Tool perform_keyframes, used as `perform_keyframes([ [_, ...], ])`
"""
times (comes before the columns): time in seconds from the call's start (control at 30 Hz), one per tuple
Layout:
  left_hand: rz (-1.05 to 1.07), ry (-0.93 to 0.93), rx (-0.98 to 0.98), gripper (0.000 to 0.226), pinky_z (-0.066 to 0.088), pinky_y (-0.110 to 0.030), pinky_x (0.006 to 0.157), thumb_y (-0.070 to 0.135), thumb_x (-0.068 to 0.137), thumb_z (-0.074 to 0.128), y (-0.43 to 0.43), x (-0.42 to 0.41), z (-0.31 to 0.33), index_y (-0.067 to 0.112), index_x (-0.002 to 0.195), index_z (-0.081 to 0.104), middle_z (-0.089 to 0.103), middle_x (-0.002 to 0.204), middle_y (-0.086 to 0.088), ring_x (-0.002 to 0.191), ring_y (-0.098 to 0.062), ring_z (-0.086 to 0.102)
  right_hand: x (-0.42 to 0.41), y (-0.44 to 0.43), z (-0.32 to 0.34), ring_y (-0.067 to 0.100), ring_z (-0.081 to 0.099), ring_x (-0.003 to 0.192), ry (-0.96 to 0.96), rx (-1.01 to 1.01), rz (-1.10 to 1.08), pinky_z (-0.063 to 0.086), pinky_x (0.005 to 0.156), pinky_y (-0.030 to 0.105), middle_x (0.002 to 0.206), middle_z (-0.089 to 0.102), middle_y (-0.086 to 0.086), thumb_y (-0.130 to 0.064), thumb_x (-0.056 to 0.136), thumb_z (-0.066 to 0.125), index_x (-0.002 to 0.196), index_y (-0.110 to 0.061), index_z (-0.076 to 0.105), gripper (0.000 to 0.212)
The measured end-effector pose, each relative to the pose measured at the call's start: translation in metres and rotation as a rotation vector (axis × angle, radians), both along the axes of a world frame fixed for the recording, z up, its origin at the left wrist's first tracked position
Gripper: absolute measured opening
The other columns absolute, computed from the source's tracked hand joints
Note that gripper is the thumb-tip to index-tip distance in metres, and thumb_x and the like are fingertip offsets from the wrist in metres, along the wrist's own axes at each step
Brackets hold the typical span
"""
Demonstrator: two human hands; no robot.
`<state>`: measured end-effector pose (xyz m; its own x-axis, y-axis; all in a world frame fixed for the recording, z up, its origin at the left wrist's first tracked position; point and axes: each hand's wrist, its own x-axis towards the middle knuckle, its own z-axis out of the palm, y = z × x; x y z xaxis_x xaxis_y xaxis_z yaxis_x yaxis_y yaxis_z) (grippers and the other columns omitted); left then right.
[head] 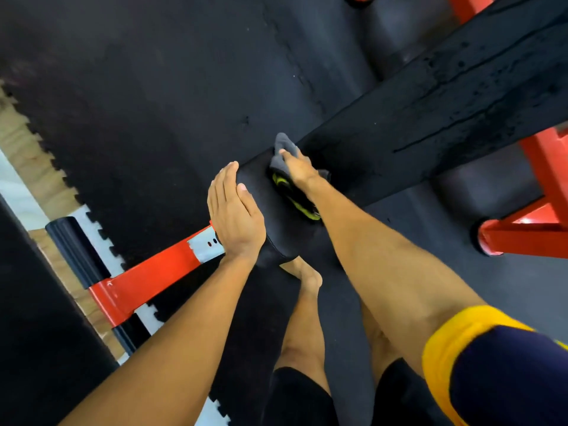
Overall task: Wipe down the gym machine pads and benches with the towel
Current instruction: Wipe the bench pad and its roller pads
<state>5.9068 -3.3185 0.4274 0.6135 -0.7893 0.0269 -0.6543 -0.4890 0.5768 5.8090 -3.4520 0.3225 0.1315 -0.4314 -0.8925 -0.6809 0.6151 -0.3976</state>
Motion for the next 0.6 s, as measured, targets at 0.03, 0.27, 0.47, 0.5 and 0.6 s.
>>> perform_keyframes([
  [0.03,0.0,-0.005,0.003,0.045,0.037,-0.046,0.115,0.019,0.106,0.031,0.0,0.0,0.0,0.006,0.143,0.054,0.058,0.144,-0.007,0.137,-0.026,0.05,0.009,0.007,0.035,0.037,0.018,0.155,-0.003,-0.08,0.069,0.014,0.124,0.06,0.171,0.02,-0.004,-0.073,0.093,0.037,0.157,-0.054,0.023,0.069],
  [0.27,-0.181,-0.086,0.046,0.043,0.025,-0.038,0.125,0.017,0.107,0.031,-0.001,0.002,0.006,0.003,0.136,0.06,0.054,0.148,-0.009,0.142,-0.027,0.046,-0.034,0.104,0.11,0.024,-0.011,0.159,-0.187,-0.264,0.121,-0.002,0.127,0.054,0.173,-0.002,-0.012,-0.06,0.105,0.039,0.156,-0.06,0.011,0.059],
  [0.47,-0.238,-0.185,0.128,0.04,0.028,-0.043,0.124,0.011,0.104,0.037,-0.002,0.004,0.009,0.002,0.135,0.06,0.055,0.147,-0.009,0.144,-0.029,0.043,-0.059,0.084,0.048,0.031,-0.002,0.159,-0.042,-0.045,-0.044,0.007,0.127,0.054,0.174,0.001,-0.001,-0.078,0.094,0.04,0.163,-0.046,0.006,0.084],
  [0.5,-0.262,-0.208,0.15,0.04,0.03,-0.043,0.122,0.012,0.104,0.037,-0.003,0.006,0.01,0.003,0.135,0.06,0.056,0.146,-0.008,0.143,-0.029,0.043,-0.06,0.075,0.046,0.031,0.009,0.159,-0.066,0.027,-0.157,0.013,0.127,0.052,0.173,0.011,0.003,-0.071,0.098,0.044,0.165,-0.037,0.013,0.082],
  [0.6,-0.352,-0.289,0.201,0.041,0.035,-0.042,0.118,0.014,0.102,0.039,-0.003,0.006,0.014,0.003,0.136,0.061,0.058,0.143,-0.007,0.14,-0.03,0.045,-0.059,0.066,0.051,0.027,0.034,0.15,-0.098,0.115,-0.401,0.029,0.121,0.042,0.162,0.037,0.004,-0.057,0.102,0.05,0.162,-0.023,0.031,0.072],
])
